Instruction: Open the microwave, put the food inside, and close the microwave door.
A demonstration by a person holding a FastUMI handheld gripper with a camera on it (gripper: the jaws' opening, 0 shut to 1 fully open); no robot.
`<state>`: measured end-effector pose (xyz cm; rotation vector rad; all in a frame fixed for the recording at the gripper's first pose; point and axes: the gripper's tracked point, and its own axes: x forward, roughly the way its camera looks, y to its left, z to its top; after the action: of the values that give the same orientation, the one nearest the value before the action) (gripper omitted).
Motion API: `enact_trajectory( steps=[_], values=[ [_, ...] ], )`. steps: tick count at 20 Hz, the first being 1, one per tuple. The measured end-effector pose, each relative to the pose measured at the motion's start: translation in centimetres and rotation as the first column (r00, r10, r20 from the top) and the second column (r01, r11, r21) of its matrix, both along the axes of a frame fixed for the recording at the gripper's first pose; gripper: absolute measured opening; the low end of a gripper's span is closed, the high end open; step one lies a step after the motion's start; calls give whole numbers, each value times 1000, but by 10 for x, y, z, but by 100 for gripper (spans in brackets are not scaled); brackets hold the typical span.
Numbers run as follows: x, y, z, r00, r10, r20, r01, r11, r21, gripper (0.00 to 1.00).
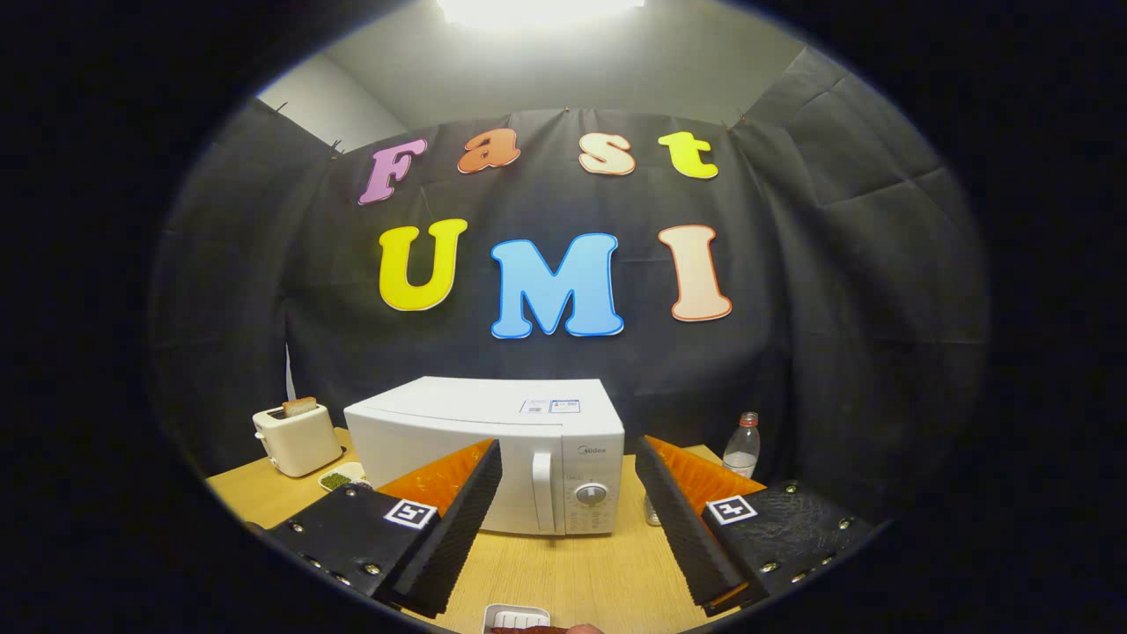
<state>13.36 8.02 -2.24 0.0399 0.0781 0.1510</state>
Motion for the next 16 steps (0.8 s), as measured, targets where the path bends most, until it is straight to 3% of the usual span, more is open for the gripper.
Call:
enact_trajectory(
  steps=[8,16],
  values=[
    [60,29,-48,995,54,-84,-57,998,-36,96],
    [105,36,-104,980,48,-192,-60,997,-55,96]
  ],
)
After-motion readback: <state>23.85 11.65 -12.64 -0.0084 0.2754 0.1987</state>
